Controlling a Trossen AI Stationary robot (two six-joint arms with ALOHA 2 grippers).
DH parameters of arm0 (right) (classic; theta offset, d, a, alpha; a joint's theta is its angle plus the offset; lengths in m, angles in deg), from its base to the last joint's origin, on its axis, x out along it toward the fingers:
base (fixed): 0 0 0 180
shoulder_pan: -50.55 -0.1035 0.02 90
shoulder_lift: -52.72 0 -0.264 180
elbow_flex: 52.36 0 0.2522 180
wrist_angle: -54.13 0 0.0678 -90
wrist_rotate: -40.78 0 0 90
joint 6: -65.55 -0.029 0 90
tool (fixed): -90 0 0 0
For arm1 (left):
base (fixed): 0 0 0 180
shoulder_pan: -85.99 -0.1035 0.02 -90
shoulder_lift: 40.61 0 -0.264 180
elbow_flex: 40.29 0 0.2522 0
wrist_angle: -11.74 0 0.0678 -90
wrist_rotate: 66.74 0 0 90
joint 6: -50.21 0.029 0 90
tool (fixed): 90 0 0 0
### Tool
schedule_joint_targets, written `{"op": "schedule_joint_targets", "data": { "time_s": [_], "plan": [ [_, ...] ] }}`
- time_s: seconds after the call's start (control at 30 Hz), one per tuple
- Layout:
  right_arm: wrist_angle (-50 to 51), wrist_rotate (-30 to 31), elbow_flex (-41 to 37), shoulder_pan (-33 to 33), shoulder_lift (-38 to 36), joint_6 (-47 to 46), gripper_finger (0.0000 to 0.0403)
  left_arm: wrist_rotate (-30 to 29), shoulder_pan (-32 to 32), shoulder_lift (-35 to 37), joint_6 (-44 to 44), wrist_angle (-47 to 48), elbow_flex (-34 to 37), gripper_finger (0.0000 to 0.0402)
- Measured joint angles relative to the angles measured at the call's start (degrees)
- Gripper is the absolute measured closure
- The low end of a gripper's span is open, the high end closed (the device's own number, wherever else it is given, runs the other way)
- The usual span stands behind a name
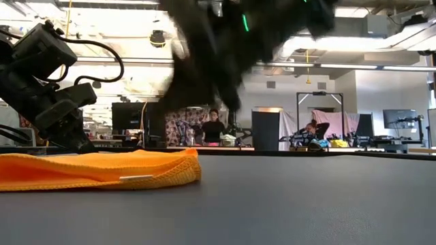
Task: Roll towel
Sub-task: Roll the yellow towel
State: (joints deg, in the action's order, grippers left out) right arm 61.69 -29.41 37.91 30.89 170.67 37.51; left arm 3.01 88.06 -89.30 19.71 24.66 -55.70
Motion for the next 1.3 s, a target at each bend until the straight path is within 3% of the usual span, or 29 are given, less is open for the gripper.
{"op": "schedule_joint_targets", "data": {
  "time_s": [0.2,0.57,0.63,0.8,0.93,1.07,1.3],
  "plan": [
    [0.4,1.3,2.4,-3.1,-0.4,-1.1,0.0384,0.0,0.0,0.0,-0.1,0.0,0.0,0.0317],
    [0.4,5.6,2.1,-6.4,6.0,-13.5,0.0384,-0.1,0.0,0.3,-1.3,-0.5,0.0,0.0317],
    [1.4,5.6,1.9,-6.8,6.1,-15.7,0.0384,0.0,0.0,0.3,-6.0,-1.7,0.0,0.0317],
    [-0.2,5.1,2.0,-8.4,8.8,-21.8,0.0384,2.4,-0.1,1.2,-27.8,-5.5,0.0,0.0317],
    [-1.8,6.0,2.1,-9.9,9.7,-24.8,0.0384,2.6,0.0,1.0,-30.7,-5.4,0.0,0.0317],
    [-1.6,7.2,2.0,-10.3,9.1,-21.5,0.0384,9.6,1.3,2.3,-23.7,-9.5,-0.8,0.0317],
    [-2.6,6.0,1.8,-8.4,5.1,-9.9,0.0381,8.0,6.4,5.1,-10.8,-5.6,-10.5,0.0317]
  ]
}}
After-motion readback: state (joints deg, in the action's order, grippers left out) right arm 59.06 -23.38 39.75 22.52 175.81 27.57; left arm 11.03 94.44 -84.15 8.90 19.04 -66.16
